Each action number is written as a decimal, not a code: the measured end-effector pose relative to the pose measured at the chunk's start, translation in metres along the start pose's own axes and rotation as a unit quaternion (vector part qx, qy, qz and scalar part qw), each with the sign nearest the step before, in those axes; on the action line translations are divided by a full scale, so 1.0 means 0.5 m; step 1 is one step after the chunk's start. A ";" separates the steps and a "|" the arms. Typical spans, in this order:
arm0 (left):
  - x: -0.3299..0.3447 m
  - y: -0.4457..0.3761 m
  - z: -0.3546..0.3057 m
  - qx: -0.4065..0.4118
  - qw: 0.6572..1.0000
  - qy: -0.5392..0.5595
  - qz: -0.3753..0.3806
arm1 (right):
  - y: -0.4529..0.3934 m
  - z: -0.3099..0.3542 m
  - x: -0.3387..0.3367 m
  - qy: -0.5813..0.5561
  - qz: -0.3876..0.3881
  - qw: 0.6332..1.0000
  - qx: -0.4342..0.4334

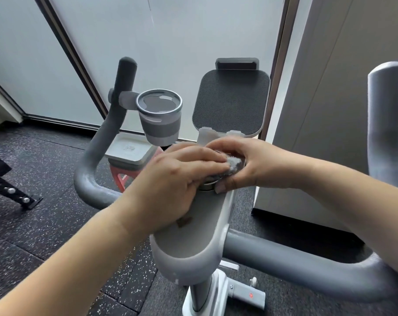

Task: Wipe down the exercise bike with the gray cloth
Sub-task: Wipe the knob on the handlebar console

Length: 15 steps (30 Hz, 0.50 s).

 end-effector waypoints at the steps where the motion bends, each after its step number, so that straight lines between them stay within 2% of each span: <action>1: -0.002 -0.003 0.013 -0.010 1.000 -0.013 0.004 | 0.000 0.000 0.000 0.000 0.000 1.000 -0.001; 5: -0.021 -0.011 0.042 -0.067 0.996 -0.035 -0.037 | -0.001 -0.002 -0.002 0.007 0.001 1.000 -0.008; 7: -0.023 -0.012 0.022 -0.062 0.996 -0.019 -0.057 | -0.003 -0.004 -0.001 0.009 -0.002 1.000 -0.005; 11: -0.001 -0.011 0.001 0.001 1.000 -0.007 0.024 | -0.003 -0.009 0.000 -0.007 0.000 1.000 0.015; 13: -0.006 -0.012 0.029 -0.024 0.999 -0.030 0.024 | -0.003 -0.010 0.000 0.004 -0.002 1.000 0.014; 15: -0.022 -0.008 0.049 -0.058 0.998 -0.036 -0.012 | -0.003 -0.009 0.000 0.002 -0.002 1.000 0.011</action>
Point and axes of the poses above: each hand's wrist, its own y-axis away from the middle knuckle, its own x-axis out of the palm, z = x × y, the point moved 2 cm from there along -y, towards the middle knuckle, and after that the axes turned 1 degree about -z, right-handed, at the moved point
